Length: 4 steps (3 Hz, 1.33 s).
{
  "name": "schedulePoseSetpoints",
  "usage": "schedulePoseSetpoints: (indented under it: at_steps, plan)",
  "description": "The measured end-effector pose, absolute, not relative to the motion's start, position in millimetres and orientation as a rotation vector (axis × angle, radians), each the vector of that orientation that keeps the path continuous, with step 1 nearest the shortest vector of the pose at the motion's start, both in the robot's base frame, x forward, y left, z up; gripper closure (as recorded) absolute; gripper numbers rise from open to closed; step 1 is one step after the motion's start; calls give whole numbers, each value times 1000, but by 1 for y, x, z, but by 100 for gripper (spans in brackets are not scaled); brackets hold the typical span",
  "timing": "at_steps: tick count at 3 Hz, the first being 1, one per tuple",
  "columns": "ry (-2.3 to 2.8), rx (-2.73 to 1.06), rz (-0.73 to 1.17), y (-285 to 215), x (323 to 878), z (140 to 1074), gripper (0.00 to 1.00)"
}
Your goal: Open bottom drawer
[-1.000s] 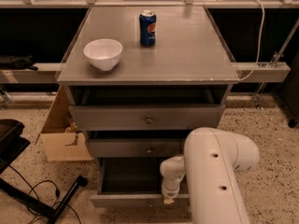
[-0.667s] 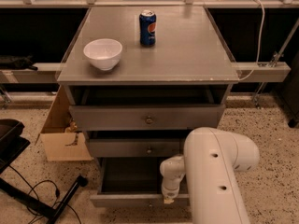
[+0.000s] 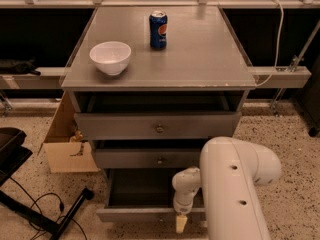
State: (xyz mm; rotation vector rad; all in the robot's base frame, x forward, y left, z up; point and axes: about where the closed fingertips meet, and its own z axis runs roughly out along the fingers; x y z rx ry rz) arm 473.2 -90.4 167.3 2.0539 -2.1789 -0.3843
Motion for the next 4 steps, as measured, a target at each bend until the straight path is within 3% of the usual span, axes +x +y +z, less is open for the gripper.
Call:
schedulePoseSetpoints:
  at_steps: [1,3,4]
  plan:
    - [-2192,2142,-430,-91,466,178,0]
    - [-2269,2334,-240,-92,467,289,0]
    - [-2263,2296,-208,-109,415,352,0]
